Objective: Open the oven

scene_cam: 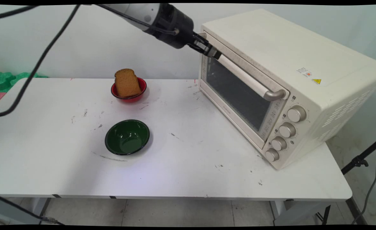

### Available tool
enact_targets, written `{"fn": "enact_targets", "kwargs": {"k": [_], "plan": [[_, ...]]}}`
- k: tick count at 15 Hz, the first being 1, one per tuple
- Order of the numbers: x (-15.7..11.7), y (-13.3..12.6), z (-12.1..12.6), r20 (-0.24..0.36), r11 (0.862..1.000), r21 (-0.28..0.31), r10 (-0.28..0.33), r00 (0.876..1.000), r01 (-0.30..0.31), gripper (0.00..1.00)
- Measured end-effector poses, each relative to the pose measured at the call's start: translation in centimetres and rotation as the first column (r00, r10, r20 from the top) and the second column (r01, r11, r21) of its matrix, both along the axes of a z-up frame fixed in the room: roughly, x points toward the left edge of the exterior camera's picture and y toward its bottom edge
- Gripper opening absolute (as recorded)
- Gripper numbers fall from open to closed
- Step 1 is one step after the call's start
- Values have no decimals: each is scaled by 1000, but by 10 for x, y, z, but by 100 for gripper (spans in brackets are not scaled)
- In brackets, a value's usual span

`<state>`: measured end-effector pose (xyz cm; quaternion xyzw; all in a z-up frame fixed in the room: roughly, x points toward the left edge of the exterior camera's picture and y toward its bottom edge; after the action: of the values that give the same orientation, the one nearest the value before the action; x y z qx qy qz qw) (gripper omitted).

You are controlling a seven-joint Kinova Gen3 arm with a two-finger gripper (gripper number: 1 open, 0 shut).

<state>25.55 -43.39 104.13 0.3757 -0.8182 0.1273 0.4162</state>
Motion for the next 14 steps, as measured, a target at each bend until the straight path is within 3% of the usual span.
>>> {"fn": "enact_targets", "kwargs": {"k": [14], "plan": [[-45,-37,-16,43,999,-50,9,999,-7,0]]}}
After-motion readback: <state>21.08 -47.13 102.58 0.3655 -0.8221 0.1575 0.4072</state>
